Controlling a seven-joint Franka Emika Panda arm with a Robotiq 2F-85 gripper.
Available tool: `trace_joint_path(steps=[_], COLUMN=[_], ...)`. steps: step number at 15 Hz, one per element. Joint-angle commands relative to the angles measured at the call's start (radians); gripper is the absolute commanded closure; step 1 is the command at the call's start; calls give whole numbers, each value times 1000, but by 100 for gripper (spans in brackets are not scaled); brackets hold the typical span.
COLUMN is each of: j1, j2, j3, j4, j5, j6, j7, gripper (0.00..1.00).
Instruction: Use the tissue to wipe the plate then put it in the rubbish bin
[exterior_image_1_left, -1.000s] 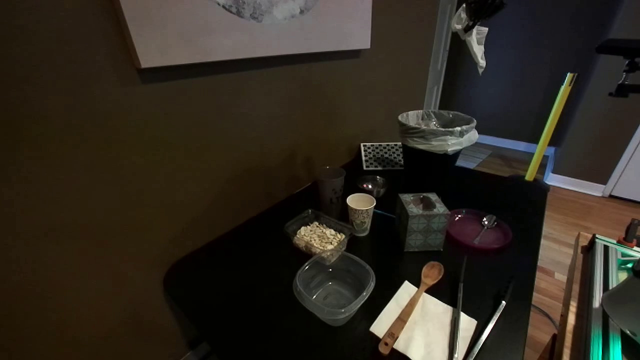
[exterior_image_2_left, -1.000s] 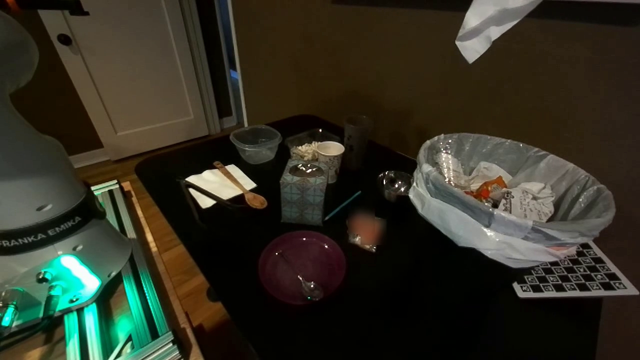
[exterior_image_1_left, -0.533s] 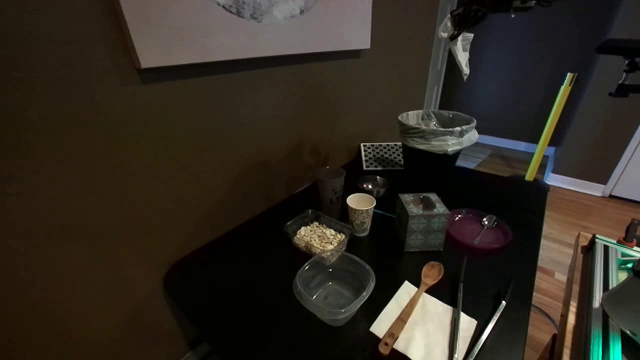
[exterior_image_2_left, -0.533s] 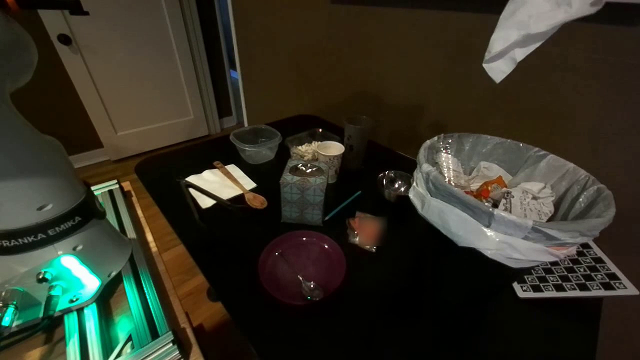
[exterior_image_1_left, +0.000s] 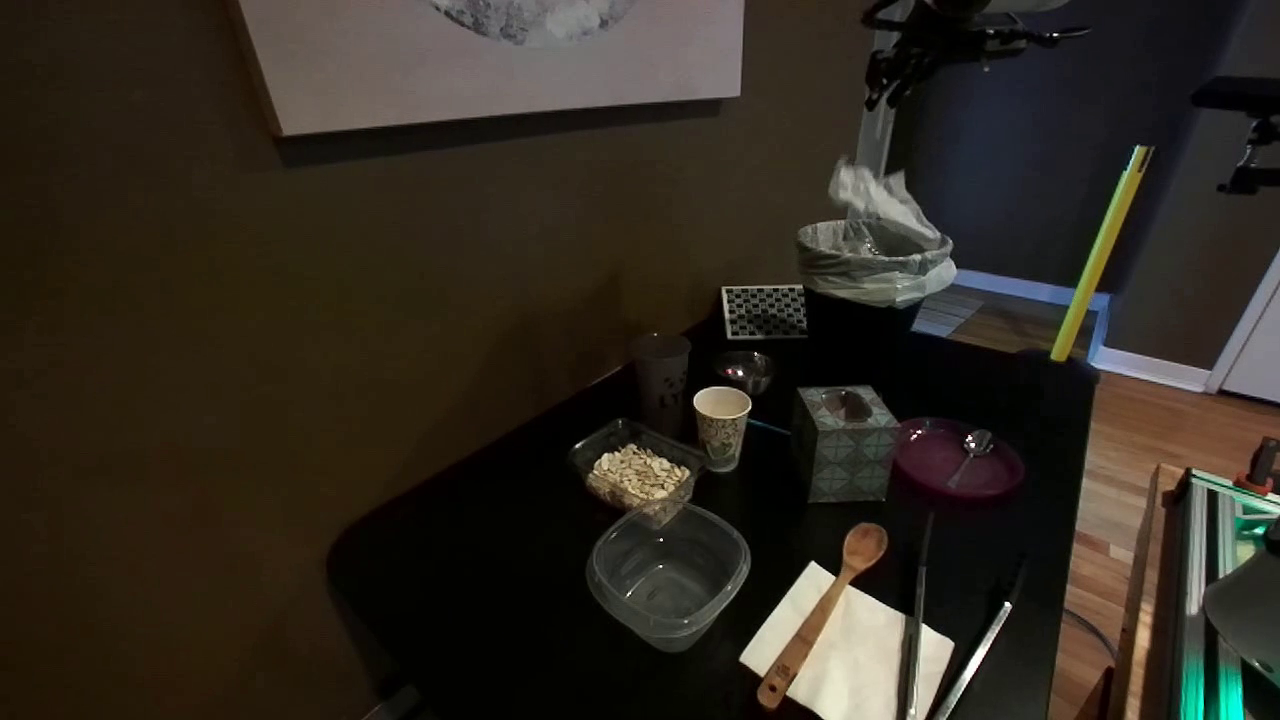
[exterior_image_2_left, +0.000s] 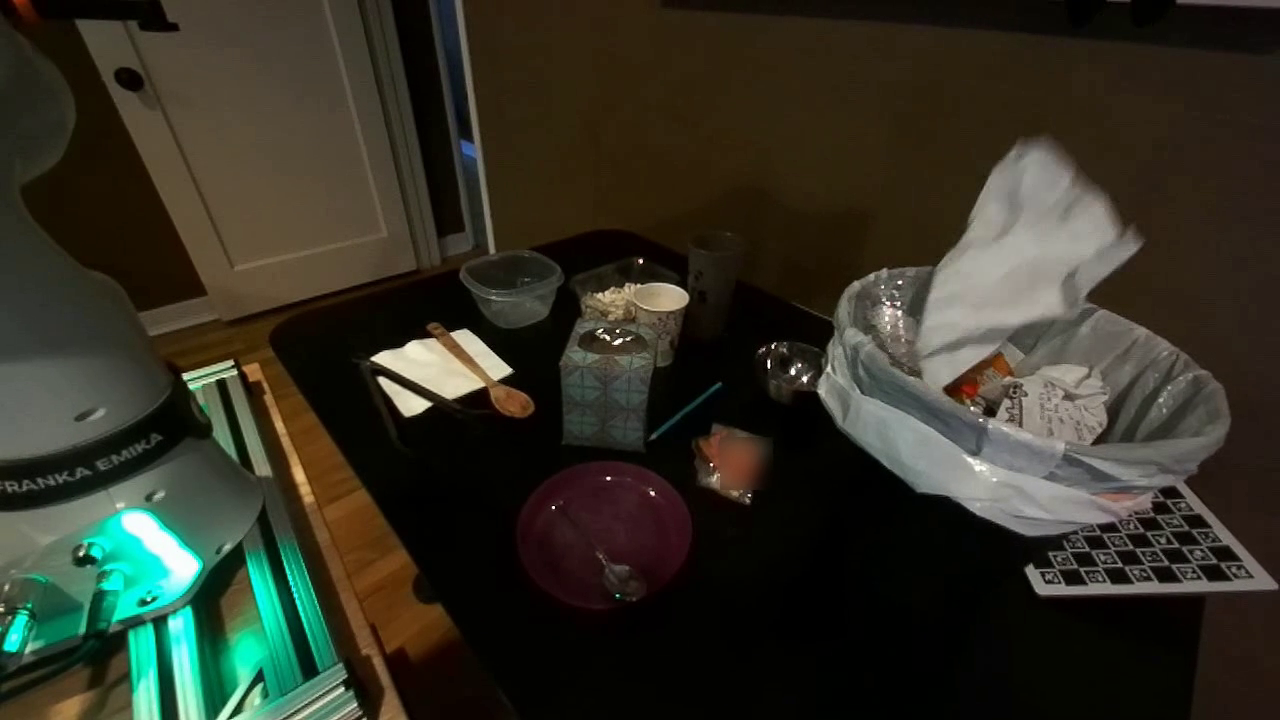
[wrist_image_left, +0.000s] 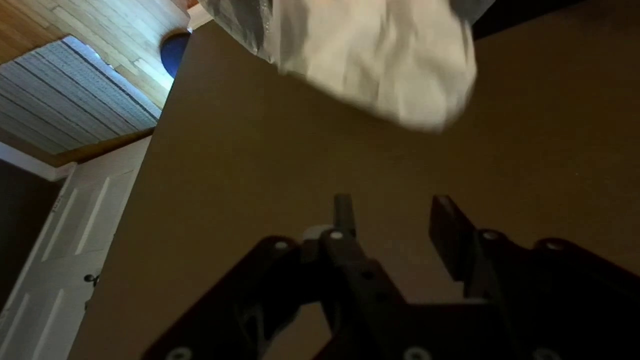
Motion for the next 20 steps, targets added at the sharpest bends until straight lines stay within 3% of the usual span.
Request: trace_joint_path(steps=[1, 4, 5, 14, 17, 20], j1=[-4, -8, -10, -46, -32, -35], j2=[-1, -77, -111, -284, -304, -282], j3=[5, 1, -2, -35, -48, -44], j4=[3, -28, -42, -26, -45, -17], j5=[21, 14, 16, -105, -63, -81], j6=[-8, -103, -145, -665, -729, -716], j7=[-30, -55, -86, -158, -190, -168], gripper=[22, 1, 0, 0, 0, 0])
